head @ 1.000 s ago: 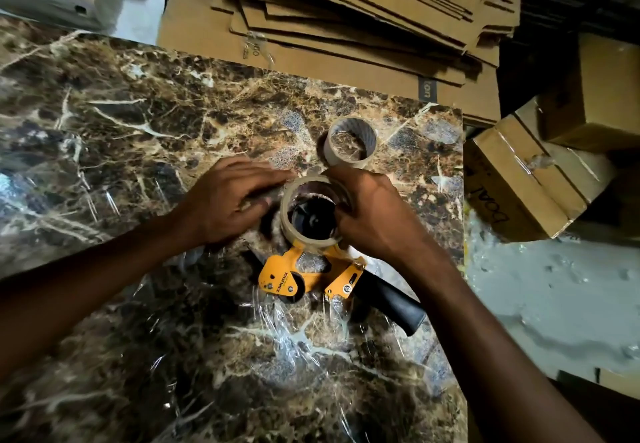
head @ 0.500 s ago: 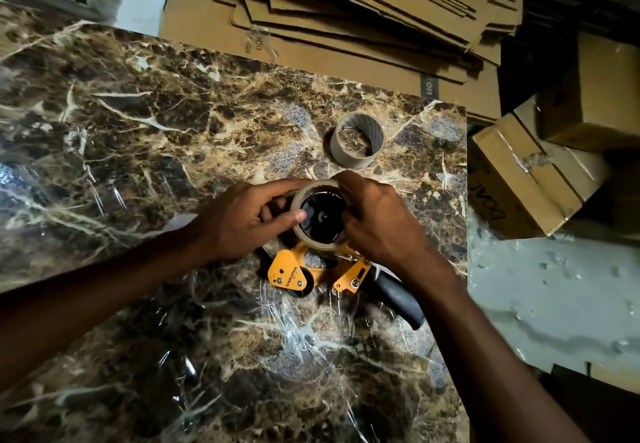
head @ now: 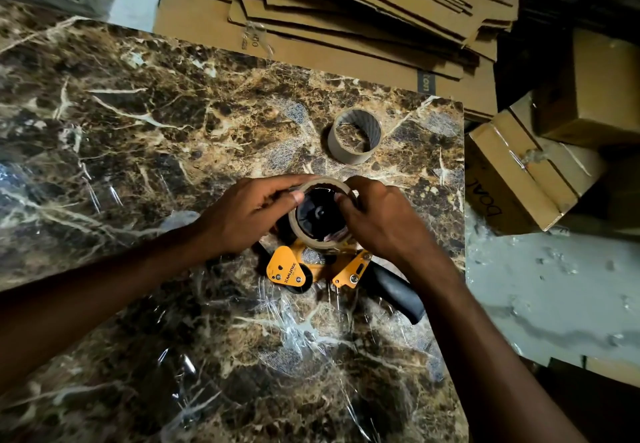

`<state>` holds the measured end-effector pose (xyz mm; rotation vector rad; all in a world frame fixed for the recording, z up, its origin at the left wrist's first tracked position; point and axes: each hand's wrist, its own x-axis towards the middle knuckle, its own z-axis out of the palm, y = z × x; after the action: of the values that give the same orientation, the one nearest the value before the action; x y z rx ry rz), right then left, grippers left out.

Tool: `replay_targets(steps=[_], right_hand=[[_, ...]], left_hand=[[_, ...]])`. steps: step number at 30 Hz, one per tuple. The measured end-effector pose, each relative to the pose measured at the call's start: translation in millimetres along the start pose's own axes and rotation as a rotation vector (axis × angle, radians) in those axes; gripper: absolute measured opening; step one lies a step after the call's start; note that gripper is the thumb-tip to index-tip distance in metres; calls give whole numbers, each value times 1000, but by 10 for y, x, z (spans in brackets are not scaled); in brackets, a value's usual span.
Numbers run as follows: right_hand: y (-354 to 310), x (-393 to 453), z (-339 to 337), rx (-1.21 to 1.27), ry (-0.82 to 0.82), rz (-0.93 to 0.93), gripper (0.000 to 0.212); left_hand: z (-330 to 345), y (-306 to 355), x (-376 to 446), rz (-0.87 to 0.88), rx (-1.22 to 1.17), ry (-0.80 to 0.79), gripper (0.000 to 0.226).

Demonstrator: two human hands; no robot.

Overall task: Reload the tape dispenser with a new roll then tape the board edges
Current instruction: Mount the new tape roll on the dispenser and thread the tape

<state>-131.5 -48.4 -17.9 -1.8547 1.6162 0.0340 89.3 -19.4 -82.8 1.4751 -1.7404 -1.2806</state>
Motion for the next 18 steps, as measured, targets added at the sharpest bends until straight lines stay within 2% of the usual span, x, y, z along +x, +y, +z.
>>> replay_targets(steps=[3, 10, 13, 15, 18], right_hand=[[28, 30, -5, 15, 8, 35, 39], [99, -16, -60, -31, -36, 122, 49], [88, -63, -95, -12, 3, 67, 55], [70, -78, -109, 73, 72, -24, 47], [80, -37, -65, 208, 66, -38, 29]], left_hand=[[9, 61, 54, -29, -27, 23, 34], [-28, 153, 232, -75, 12, 9, 39], [-51, 214, 279, -62, 11, 13, 45], [-66, 223, 287, -49, -9, 1, 30], [-76, 216, 241, -1, -14, -15, 29]])
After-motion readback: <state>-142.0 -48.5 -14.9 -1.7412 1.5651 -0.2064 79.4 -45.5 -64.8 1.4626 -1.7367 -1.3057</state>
